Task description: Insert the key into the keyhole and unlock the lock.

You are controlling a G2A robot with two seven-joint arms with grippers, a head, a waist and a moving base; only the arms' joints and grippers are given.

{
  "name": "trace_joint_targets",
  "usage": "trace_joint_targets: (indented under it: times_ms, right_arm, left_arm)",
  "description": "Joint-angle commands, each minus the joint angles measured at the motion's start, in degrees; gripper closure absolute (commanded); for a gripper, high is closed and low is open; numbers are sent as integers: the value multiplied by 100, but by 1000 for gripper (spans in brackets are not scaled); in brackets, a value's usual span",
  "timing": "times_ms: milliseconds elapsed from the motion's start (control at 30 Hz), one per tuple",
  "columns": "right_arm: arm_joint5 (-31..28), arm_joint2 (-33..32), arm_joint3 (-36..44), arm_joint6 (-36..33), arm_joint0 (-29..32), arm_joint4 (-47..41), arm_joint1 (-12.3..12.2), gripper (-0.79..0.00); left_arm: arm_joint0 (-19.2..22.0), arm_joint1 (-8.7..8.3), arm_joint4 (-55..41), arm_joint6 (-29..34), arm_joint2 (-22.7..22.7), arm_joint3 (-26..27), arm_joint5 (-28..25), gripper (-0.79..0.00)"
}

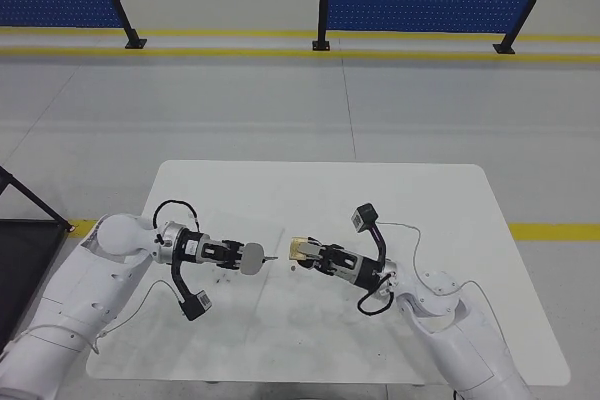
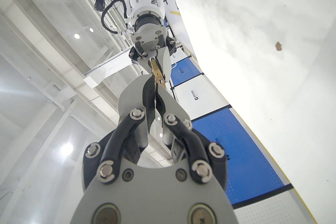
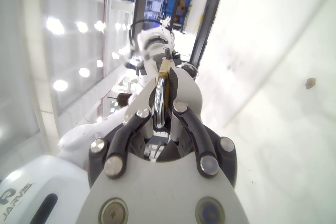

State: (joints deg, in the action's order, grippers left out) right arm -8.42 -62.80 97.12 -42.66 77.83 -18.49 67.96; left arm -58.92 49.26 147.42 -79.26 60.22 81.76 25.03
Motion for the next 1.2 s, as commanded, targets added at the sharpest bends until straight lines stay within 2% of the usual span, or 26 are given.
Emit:
trace_joint_targets:
  times_ms: [0,467,1167]
  right_arm:
    - [19,5,-1,-25,-25,-12,0,0]
    - [-202,191,-74,31,-27,122,22,0]
    - [-207,196,-83,39,-28,139,23,0]
  left_arm:
    - [-11,-10,11,58,-11,-44,58,0]
    - [136,10,-151,87,-273,-170,87,0]
    - [449,107,-437,13,-607,-511,13,0]
